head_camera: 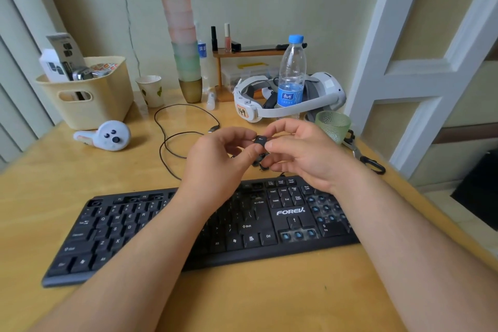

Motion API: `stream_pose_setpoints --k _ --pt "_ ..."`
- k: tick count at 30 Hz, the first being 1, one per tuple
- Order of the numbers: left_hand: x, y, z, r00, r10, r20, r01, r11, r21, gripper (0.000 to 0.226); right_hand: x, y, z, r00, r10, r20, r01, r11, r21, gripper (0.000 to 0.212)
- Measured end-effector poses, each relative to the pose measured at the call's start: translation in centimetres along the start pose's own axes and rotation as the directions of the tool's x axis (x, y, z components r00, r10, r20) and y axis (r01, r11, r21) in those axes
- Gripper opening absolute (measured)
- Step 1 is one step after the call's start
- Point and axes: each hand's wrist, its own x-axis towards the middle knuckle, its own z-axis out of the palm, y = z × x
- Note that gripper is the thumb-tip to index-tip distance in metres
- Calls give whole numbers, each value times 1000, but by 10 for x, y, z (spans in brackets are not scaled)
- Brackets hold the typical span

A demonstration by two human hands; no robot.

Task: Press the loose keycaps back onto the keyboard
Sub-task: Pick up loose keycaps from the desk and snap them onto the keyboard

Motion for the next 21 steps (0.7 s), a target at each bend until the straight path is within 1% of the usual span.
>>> stream_pose_setpoints --k 4,13,17,21 --pt "-1 1 -1 1000 3 16 -3 1000 -19 18 0 -1 -5 1000 -20 24 19 1000 16 10" --pt "-2 3 0 999 29 27 -30 999 12 14 -1 -2 -6 1000 -25 7 25 999 -19 8" --pt "-2 2 1 1000 5 0 -5 1000 -4 16 -2 -1 -7 999 -48 16 49 997 -58 18" --pt "0 -1 2 998 -53 26 54 995 -79 16 -3 1 -6 993 -109 47 113 987 -115 29"
